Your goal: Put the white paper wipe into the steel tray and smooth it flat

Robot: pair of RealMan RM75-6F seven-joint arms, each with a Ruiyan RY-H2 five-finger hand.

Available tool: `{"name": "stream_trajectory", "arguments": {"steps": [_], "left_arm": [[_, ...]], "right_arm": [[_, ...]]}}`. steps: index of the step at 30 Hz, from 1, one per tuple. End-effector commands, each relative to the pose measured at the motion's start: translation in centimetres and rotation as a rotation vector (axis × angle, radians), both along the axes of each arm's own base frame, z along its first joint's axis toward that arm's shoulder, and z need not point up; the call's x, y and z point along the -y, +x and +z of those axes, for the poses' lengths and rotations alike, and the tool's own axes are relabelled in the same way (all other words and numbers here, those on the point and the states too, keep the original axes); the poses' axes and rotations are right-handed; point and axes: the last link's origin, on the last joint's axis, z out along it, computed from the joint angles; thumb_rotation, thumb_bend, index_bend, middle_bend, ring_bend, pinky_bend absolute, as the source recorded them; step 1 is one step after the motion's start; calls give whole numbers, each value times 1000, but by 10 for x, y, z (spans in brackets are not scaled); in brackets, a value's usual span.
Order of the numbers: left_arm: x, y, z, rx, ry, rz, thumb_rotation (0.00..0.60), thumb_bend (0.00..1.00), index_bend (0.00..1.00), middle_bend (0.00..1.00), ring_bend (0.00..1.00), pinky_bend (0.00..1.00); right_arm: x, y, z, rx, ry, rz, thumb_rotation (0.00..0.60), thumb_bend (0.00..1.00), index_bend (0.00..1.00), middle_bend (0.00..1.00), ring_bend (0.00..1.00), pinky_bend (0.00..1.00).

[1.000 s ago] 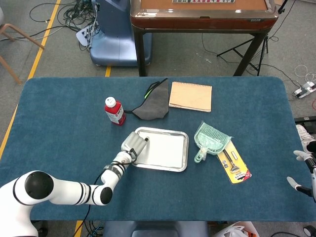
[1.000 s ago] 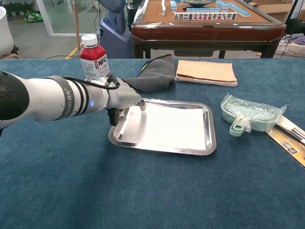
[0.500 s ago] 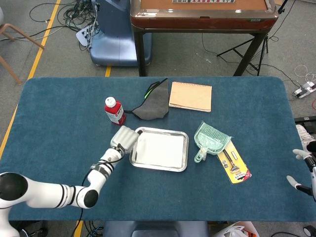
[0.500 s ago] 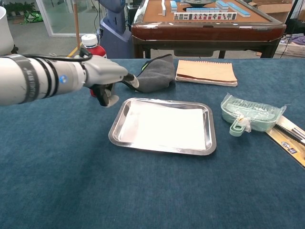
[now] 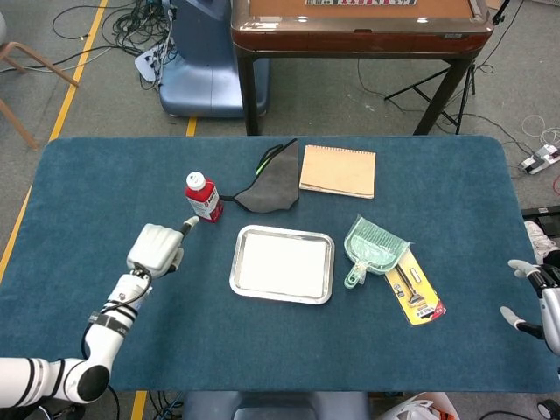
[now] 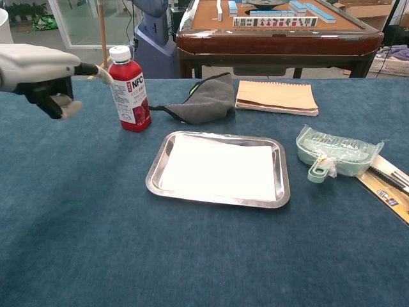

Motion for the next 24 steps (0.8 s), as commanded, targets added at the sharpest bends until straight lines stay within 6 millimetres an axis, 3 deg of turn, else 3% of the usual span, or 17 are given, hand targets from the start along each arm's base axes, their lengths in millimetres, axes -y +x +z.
{"name": "stream_trajectory", "arguments": {"steps": [1,8,11,15,20,24], "left_arm": [[11,-15,15,55,50,36,600,517,127,874,881,973],[38,-54,39,88,153,91,600,494,127,677,701,936],[52,-69,48,99,199,117,600,470,127,597,615,870],[73,-85,58,119,250,150,600,438,127,477,463,678],[95,-99,64,120,304,161,600,362,127,291,260,315],[109,-104,66,115,339,147,600,327,127,224,187,208]], "right_arm": [[4,0,-3,4,22,3,600,70,297,386,283,344],[14,2,-4,-8,80,20,600,70,297,320,236,343],[20,4,-4,-15,109,36,600,69,291,274,204,317],[28,9,-4,-15,150,65,600,70,240,223,158,262],[36,15,-6,-16,164,112,600,71,192,171,90,177],[38,18,-8,-11,170,140,600,70,177,152,69,157]]}}
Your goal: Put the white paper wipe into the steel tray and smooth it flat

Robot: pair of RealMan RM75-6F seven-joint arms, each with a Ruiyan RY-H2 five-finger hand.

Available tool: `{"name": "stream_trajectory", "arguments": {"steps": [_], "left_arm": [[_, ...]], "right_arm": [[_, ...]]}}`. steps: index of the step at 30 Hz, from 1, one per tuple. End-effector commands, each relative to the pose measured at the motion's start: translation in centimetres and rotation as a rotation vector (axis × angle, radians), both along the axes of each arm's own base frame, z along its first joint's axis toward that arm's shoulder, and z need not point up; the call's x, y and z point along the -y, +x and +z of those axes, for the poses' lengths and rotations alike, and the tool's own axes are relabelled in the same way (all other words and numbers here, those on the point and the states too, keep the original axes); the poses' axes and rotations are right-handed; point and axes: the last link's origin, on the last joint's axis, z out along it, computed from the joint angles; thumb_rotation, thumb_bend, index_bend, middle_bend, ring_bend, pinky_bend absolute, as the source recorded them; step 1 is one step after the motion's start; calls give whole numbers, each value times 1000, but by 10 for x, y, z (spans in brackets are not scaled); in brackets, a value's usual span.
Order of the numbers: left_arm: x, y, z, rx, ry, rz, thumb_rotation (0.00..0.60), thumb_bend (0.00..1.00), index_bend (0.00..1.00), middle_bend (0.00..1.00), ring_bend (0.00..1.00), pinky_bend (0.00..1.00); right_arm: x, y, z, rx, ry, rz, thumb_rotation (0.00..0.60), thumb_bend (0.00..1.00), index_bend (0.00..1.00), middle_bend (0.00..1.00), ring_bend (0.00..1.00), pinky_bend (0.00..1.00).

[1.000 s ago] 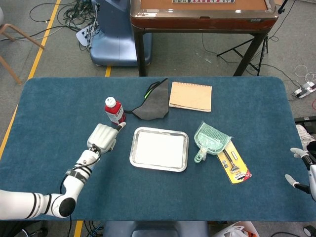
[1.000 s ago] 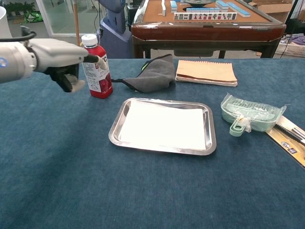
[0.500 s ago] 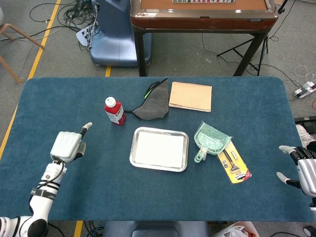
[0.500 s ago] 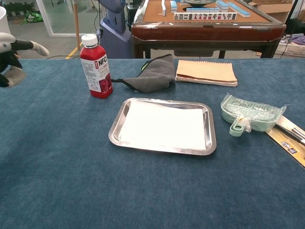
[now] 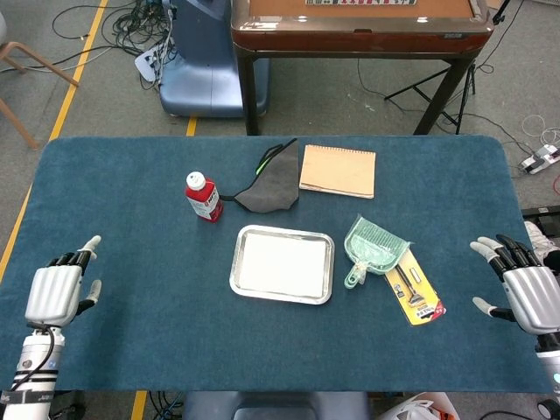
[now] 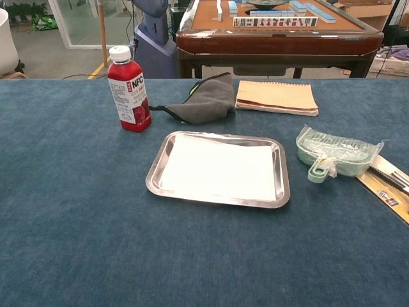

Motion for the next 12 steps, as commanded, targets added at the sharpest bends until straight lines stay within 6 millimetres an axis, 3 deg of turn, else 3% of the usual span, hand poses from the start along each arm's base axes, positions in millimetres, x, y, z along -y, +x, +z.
{"name": "stream_trajectory", "arguments": {"steps": [1,12], "left_arm": [[11,-4,0,-5,18,-7,600,323,127,212,180,196],[35,-10,-1,-11,40,-2,600,317,127,191,165,156]], "right_arm": [[1,1,-1,1,5,10,600,70,177,151,69,157],[4,2,-9,5,33,13,600,70,177,149,67,148]]}}
